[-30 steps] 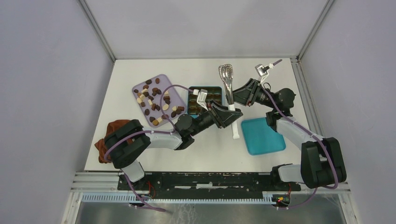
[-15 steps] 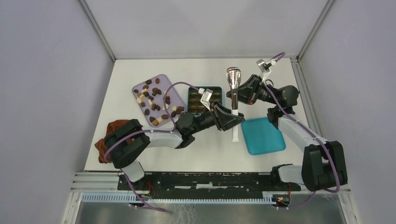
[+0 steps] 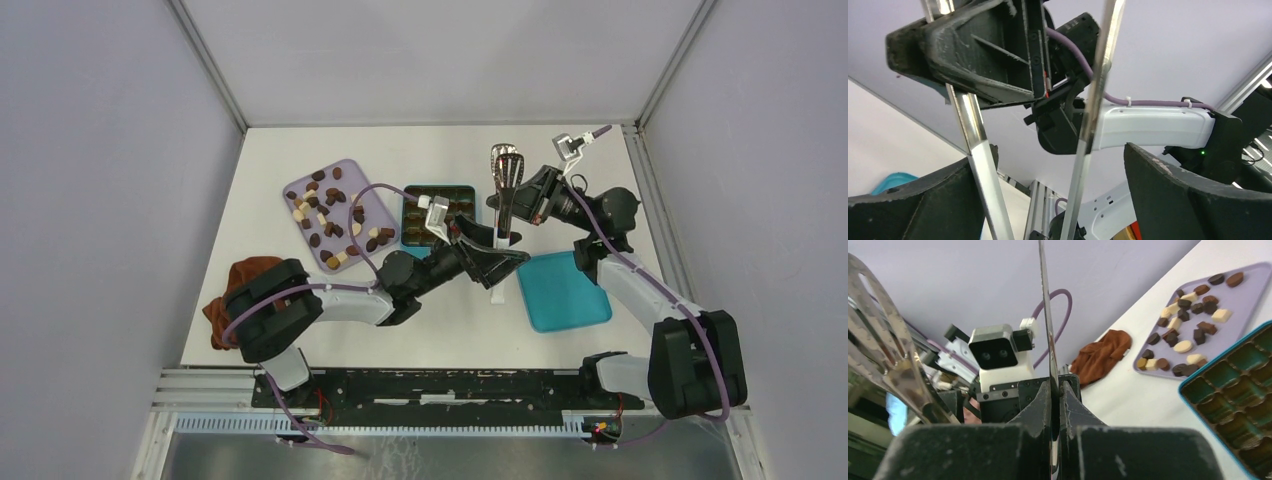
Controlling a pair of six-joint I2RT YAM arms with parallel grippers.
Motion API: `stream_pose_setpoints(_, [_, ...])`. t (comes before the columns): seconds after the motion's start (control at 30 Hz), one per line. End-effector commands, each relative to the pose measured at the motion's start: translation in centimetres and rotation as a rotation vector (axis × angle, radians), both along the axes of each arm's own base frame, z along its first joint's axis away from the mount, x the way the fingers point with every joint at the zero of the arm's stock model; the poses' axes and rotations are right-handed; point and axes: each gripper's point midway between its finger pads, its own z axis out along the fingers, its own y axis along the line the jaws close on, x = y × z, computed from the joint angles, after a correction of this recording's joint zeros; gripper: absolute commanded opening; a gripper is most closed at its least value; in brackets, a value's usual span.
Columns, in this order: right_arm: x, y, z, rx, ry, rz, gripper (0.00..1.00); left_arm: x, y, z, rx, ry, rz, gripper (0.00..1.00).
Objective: Pack the chocolate
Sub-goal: Pick up the clamp from the center of the board.
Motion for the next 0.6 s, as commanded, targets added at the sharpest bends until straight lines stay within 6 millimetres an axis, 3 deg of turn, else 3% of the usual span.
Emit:
stream_pose_setpoints(0.0, [0.4, -0.6, 1.6, 0.117, 0.072, -0.042, 0.0, -0.1, 1.2, 3.3, -0.116, -0.122, 0.102, 1.0])
stream_pose_setpoints(0.23, [0.8, -1.3, 2.8, 0.189, 0.099, -0.055, 0.0, -0.1, 0.8, 3.1, -0.139, -0.118, 0.099, 0.98])
stream_pose_setpoints(0.57, [1.2, -1.3, 1.8, 0.167, 0.121, -0.074, 0.0, 0.2, 1.0, 3.9, -0.165, -0.11, 0.119, 0.81])
